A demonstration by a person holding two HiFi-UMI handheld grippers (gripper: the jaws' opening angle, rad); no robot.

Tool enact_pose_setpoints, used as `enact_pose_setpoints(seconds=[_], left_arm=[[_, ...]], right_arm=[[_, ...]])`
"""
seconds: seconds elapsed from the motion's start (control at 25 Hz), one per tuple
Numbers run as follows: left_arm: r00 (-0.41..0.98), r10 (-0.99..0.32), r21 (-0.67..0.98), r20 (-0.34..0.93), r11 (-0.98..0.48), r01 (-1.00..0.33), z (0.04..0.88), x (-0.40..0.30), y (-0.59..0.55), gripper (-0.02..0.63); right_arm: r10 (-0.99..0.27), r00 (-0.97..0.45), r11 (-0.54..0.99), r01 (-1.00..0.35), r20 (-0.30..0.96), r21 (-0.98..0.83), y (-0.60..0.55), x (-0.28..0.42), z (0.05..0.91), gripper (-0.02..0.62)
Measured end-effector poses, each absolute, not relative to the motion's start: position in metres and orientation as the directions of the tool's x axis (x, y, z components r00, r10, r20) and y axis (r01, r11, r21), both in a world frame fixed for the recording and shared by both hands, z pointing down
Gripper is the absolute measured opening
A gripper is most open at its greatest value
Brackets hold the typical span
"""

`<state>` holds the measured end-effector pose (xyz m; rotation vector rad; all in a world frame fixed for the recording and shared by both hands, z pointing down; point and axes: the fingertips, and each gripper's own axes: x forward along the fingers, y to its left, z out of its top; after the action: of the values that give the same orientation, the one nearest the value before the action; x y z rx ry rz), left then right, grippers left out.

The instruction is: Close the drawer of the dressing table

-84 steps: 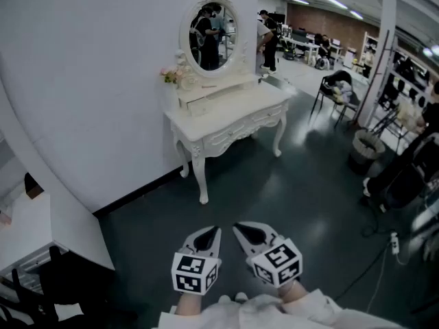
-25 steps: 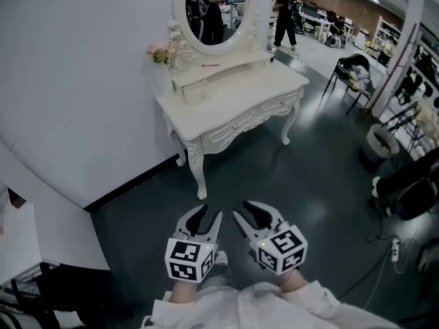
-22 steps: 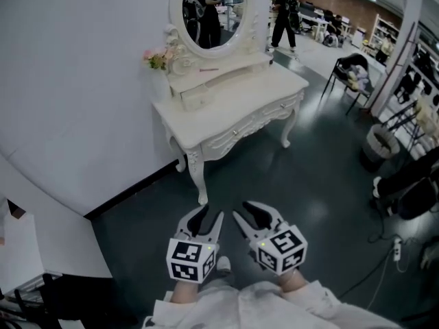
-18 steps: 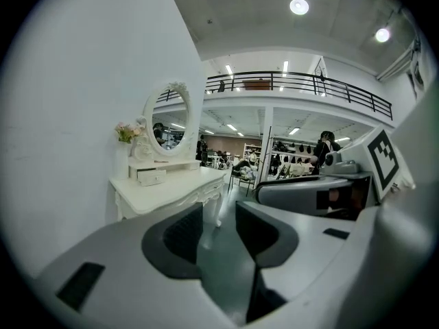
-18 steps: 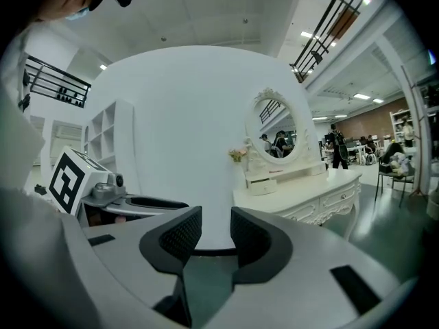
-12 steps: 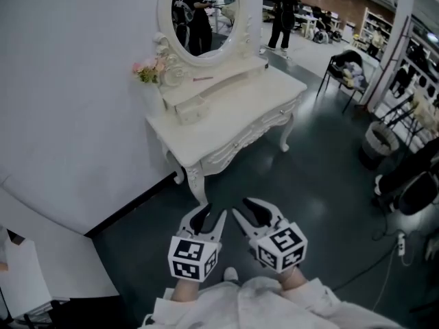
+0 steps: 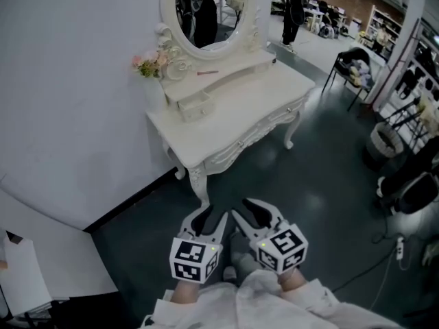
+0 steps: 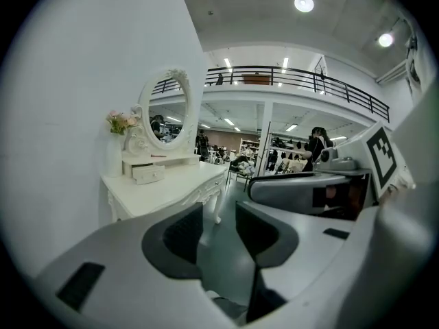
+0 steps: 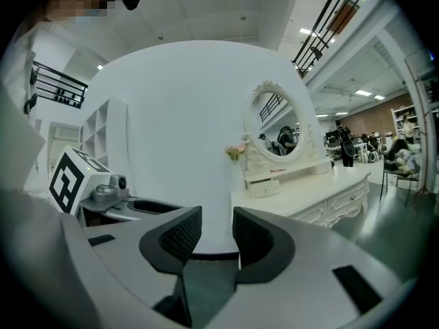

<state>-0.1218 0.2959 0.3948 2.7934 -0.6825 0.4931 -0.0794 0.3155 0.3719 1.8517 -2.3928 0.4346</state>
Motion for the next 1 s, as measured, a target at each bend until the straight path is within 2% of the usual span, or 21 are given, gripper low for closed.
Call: enact_pose_setpoints(seconds=[0.32,1.0], left_arm=[[0.814,-0.437,0.149,0.384,-0.841,-0.521,0.402,-0.1,0.247,0.132],[0.753,-0.564,0.155,0.338,-0.756,-0.636,0.381,-0.01,0.091,0.132]], right_arm=[[-0.91,-0.331,0.294,-0.939,0.249,-0.177,0.261,-0.061,0.379,0.12],[-0.865,-0.441,0.42,-0.897,0.24,-0.135,0.115,0.044,0.357,0.12]])
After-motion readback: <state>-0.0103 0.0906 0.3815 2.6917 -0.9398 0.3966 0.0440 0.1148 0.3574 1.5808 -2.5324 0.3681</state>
